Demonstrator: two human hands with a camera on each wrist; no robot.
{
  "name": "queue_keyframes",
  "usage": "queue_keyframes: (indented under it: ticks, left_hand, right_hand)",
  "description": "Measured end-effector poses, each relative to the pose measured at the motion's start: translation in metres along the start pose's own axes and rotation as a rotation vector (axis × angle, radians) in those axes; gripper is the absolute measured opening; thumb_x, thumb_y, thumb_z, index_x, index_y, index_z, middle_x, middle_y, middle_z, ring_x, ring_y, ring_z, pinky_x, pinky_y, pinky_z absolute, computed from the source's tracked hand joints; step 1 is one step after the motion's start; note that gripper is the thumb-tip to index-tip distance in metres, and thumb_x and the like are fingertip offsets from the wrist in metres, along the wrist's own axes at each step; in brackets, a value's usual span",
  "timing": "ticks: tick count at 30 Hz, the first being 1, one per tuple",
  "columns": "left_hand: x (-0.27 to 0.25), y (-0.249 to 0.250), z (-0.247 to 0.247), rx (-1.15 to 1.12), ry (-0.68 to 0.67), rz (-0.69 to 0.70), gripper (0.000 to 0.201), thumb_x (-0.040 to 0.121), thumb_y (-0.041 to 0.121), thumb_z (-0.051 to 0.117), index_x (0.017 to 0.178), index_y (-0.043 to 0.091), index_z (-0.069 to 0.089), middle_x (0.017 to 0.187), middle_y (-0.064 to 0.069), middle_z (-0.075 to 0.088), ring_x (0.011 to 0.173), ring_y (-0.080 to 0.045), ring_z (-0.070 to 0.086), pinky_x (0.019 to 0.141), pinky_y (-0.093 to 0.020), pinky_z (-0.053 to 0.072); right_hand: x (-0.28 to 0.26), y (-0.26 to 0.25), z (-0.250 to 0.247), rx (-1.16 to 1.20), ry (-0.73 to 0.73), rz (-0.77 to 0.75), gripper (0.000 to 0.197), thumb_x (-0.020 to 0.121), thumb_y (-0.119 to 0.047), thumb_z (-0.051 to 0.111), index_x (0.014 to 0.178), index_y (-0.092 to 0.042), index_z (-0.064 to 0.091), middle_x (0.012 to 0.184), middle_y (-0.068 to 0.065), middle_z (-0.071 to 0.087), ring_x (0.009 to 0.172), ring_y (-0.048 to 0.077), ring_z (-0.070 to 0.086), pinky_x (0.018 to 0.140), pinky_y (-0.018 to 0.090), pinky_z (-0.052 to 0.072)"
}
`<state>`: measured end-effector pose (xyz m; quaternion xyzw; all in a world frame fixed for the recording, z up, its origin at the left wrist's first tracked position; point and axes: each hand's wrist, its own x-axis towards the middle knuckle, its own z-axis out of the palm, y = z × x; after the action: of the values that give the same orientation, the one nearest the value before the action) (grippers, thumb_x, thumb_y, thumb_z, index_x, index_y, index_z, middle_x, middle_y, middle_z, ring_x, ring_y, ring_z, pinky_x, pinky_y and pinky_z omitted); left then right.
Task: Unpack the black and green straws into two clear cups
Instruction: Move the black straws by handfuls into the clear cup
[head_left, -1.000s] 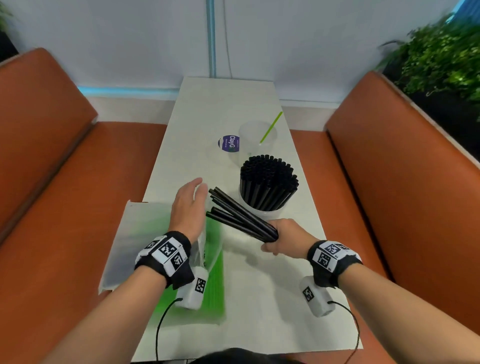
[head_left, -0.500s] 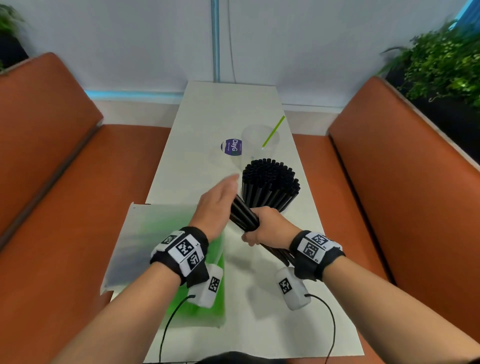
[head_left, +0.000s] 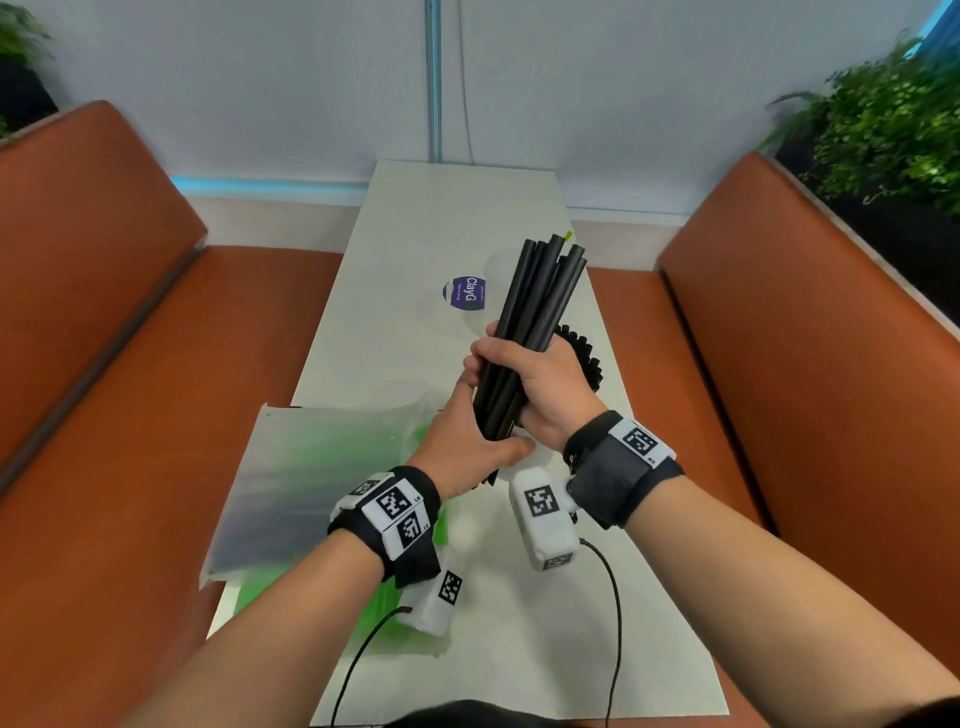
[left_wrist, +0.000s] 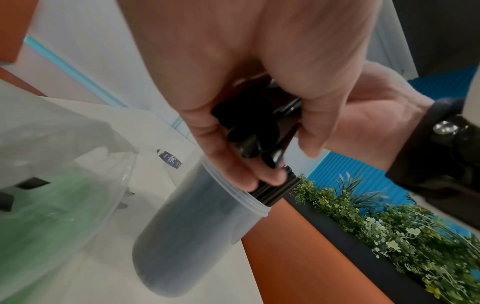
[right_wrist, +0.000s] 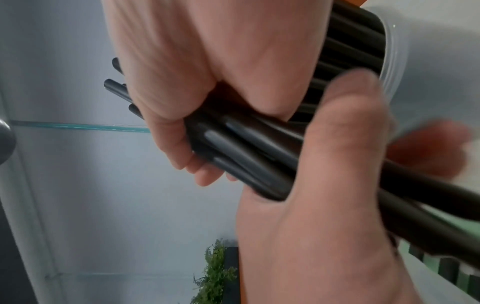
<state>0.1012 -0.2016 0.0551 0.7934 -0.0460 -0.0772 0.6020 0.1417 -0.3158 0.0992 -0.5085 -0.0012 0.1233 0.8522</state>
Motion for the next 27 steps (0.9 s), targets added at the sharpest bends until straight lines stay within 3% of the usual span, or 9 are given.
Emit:
queue_keyframes:
  ticks: [2,4,8,12,17,19,21,24,27]
  left_hand:
    - [-0.001,0.002,-0.001,-0.006,-0.013,-0.007,0.039,0.071,0.012,0.072,0.101,0.023,0.051,0.078,0.002,0.063,0.057,-0.014,0.067,0.052,-0.027,0.054]
    - [-0.002,0.001,-0.004,-0.024,-0.050,-0.038,0.028,0.070,0.006,0.065,0.093,0.016,0.051,0.064,-0.003,0.057,0.045,-0.022,0.059,0.045,-0.030,0.049]
    - [-0.006,-0.006,-0.014,0.067,-0.148,-0.103,0.022,0.070,0.009,0.062,0.089,0.014,0.052,0.061,-0.003,0.050,0.040,-0.023,0.052,0.044,-0.028,0.044]
    - [-0.007,-0.007,-0.021,0.112,-0.195,-0.124,0.020,0.071,0.010,0.063,0.085,0.015,0.050,0.053,0.005,0.047,0.038,-0.021,0.050,0.045,-0.028,0.043]
    - [-0.009,-0.001,-0.037,-0.041,-0.204,-0.102,0.024,0.081,0.014,0.079,0.096,0.015,0.061,0.063,-0.001,0.062,0.047,-0.020,0.057,0.045,-0.028,0.047]
    - [-0.009,0.002,-0.043,-0.243,-0.086,-0.105,0.033,0.083,0.031,0.079,0.108,0.013,0.066,0.082,-0.016,0.071,0.061,-0.026,0.066,0.053,-0.034,0.056]
    - [-0.007,0.003,-0.046,-0.456,0.073,-0.188,0.047,0.085,0.049,0.067,0.115,0.013,0.068,0.097,-0.023,0.070,0.075,-0.033,0.069,0.069,-0.037,0.061]
    - [-0.004,0.001,-0.043,-0.740,0.253,-0.300,0.052,0.099,0.054,0.042,0.119,0.015,0.069,0.113,-0.021,0.070,0.103,-0.039,0.068,0.096,-0.050,0.054]
    - [-0.002,0.004,-0.036,-0.846,0.319,-0.309,0.057,0.100,0.054,0.039,0.119,0.010,0.069,0.116,-0.024,0.068,0.114,-0.044,0.062,0.104,-0.057,0.046]
  right_hand:
    - [-0.002,-0.001,0.001,-0.015,-0.008,0.010,0.029,0.079,0.001,0.074,0.104,-0.004,0.059,0.082,0.014,0.065,0.079,0.029,0.067,0.077,0.042,0.055]
    - [-0.002,-0.005,-0.001,0.030,0.011,0.022,0.028,0.079,0.001,0.072,0.103,-0.006,0.059,0.083,0.013,0.064,0.077,0.028,0.066,0.076,0.041,0.054]
    - [0.003,-0.019,-0.010,0.247,0.085,0.030,0.011,0.085,-0.003,0.066,0.091,-0.011,0.062,0.077,0.008,0.064,0.070,0.023,0.065,0.072,0.037,0.056]
    - [0.005,-0.023,-0.015,0.279,0.101,0.034,0.007,0.087,-0.007,0.065,0.088,-0.013,0.062,0.072,0.005,0.062,0.068,0.021,0.064,0.071,0.038,0.057]
    - [0.005,-0.022,-0.015,0.307,0.144,0.022,0.008,0.088,-0.005,0.064,0.082,-0.009,0.061,0.069,0.006,0.060,0.067,0.019,0.064,0.073,0.041,0.058]
    - [0.006,-0.025,-0.014,0.337,0.180,-0.024,0.007,0.088,-0.002,0.063,0.083,-0.006,0.059,0.068,0.009,0.059,0.068,0.021,0.063,0.075,0.041,0.057]
    - [0.008,-0.028,-0.012,0.367,0.206,-0.068,0.007,0.088,0.000,0.062,0.083,-0.004,0.058,0.070,0.010,0.060,0.069,0.021,0.064,0.077,0.041,0.057]
    - [0.008,-0.027,-0.006,0.406,0.226,-0.106,0.008,0.087,0.001,0.063,0.083,-0.004,0.057,0.072,0.011,0.059,0.069,0.021,0.064,0.079,0.040,0.056]
    - [0.008,-0.021,0.000,0.422,0.224,-0.127,0.012,0.086,0.003,0.061,0.080,-0.005,0.055,0.072,0.011,0.056,0.066,0.022,0.063,0.074,0.038,0.056]
